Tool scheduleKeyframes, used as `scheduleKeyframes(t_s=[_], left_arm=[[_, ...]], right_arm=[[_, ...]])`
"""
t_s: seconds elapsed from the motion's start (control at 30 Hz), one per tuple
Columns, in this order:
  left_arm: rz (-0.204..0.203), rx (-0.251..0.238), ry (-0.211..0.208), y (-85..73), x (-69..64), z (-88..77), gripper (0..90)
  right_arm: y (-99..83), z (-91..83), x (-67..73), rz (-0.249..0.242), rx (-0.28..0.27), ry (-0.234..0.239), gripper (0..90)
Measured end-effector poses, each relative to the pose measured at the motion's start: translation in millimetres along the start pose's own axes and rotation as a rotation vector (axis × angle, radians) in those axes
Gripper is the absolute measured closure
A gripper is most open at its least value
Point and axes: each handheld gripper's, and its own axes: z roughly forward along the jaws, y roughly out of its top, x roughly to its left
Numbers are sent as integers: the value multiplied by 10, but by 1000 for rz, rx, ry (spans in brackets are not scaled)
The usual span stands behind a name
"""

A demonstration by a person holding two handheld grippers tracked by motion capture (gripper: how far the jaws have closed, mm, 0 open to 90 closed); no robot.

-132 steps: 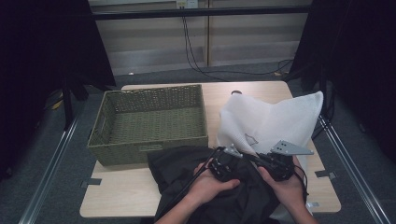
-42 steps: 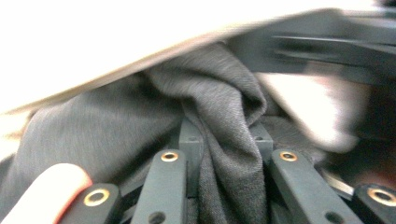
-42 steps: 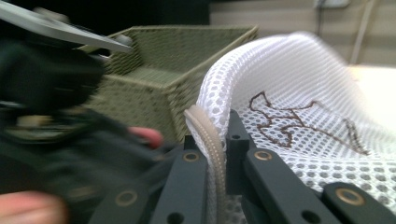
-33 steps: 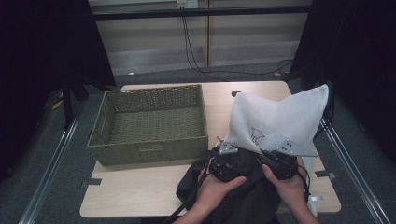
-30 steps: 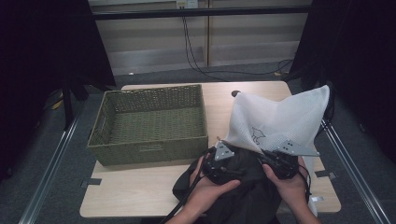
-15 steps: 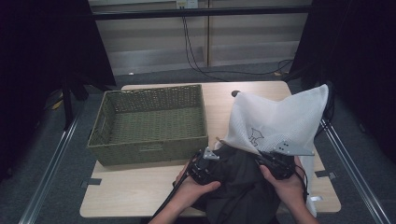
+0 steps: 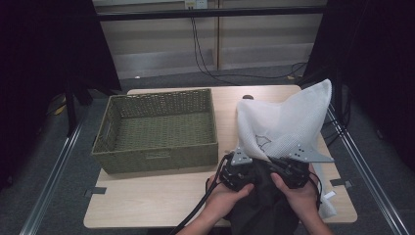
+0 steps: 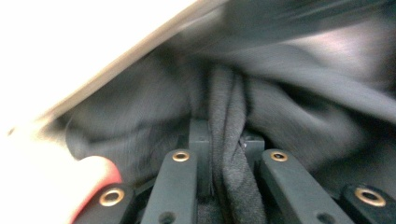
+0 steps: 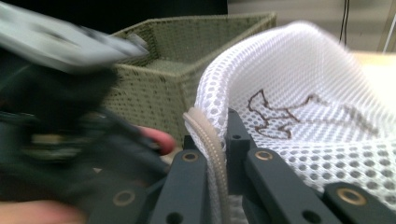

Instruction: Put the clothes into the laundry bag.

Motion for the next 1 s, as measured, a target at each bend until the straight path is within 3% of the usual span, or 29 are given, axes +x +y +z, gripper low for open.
scheduleKeyframes(t_s=[0.03, 0.07, 0.13, 0.17, 0.23, 0.27, 0.33, 0.4, 0.43, 0.5, 0.53, 0.57, 0.63, 0.67, 0.7, 0.8, 0.87, 0.93, 1.0], left_arm=[[-14, 40, 12, -64, 56, 87, 803], [-31, 49, -8, -112, 91, 131, 791], [-13, 36, -27, -122, 86, 89, 758], [25, 42, -39, -114, 63, 41, 711], [59, 44, -79, -115, 60, -85, 526], [63, 26, -95, -130, 72, -168, 428], [48, -21, -104, -168, 132, -340, 330], [37, -40, -70, -202, 204, -448, 245], [30, -28, -58, -222, 250, -467, 212], [-19, 31, -105, -267, 330, -409, 155], [-29, 86, -139, -296, 338, -328, 129], [-28, 110, -157, -314, 324, -280, 110], [13, 157, -198, -342, 207, -150, 108], [51, 168, -170, -335, 130, -113, 95], [75, 169, -167, -318, 62, -83, 118], [158, 180, -158, -206, -50, -15, 316], [159, 129, -144, -138, -100, 1, 562], [110, 7, -152, -54, -155, -64, 790], [106, -85, -127, -5, -209, -139, 822]], right_arm=[[-38, 9, -27, 6, 11, -7, 886], [-72, 21, -53, 14, 23, -17, 887], [-118, 39, -97, 19, 38, -39, 886], [-127, 38, -115, 20, 40, -41, 887], [-129, 31, -152, 33, 33, -34, 885], [-129, 30, -161, 33, 33, -36, 885], [-132, 28, -170, 40, 32, -39, 885], [-133, 33, -174, 35, 34, -39, 884], [-133, 37, -172, 37, 34, -40, 884], [-137, 56, -166, 35, 38, -43, 884], [-137, 64, -159, 37, 36, -45, 884], [-139, 75, -152, 32, 38, -47, 884], [-141, 90, -135, 30, 42, -53, 883], [-143, 104, -120, 21, 43, -56, 883], [-144, 118, -107, 12, 48, -55, 883], [-141, 173, -58, -2, 48, -29, 885], [-120, 199, -8, -10, 46, -8, 886], [-78, 190, 40, -10, 31, 24, 885], [-19, 139, 63, 17, 0, 46, 886]])
